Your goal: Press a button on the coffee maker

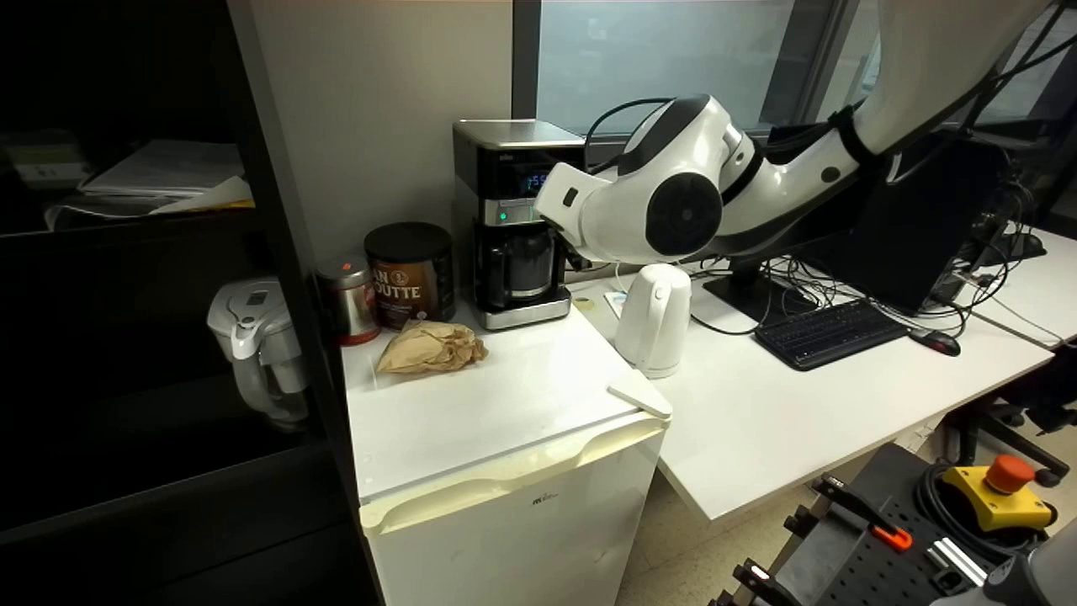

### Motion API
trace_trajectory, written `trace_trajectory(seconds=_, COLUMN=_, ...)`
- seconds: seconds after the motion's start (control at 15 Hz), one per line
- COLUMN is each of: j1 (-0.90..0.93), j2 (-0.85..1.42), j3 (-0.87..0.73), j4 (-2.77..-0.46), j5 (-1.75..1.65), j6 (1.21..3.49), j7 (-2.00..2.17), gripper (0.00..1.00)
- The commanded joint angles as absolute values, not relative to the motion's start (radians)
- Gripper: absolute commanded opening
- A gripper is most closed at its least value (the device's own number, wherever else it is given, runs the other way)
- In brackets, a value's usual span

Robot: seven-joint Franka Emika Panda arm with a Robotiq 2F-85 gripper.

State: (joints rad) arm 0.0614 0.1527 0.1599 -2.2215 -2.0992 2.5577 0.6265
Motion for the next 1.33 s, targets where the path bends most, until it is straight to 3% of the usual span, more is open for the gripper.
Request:
trace_trajectory(seconds=0.0, j1=0.073, j2=0.103, j3=0.163, j4=-2.264, j5=-2.135, j6=2.551, j7=0.637, gripper=0.00)
trace_trajectory(seconds=0.33, j1=0.075, j2=0.077, j3=0.157, j4=-2.280, j5=-2.064, j6=2.572, j7=0.604, gripper=0.00)
trace_trajectory(seconds=0.67, j1=0.045, j2=0.070, j3=0.124, j4=-2.282, j5=-1.653, j6=2.721, j7=0.374, gripper=0.00)
trace_trajectory(seconds=1.07, j1=0.033, j2=0.090, j3=0.095, j4=-2.341, j5=-1.133, j6=2.716, j7=0.063, gripper=0.00)
trace_trajectory(seconds=1.27, j1=-0.083, j2=0.113, j3=0.233, j4=-2.342, j5=-0.880, j6=2.676, j7=-0.064, gripper=0.00)
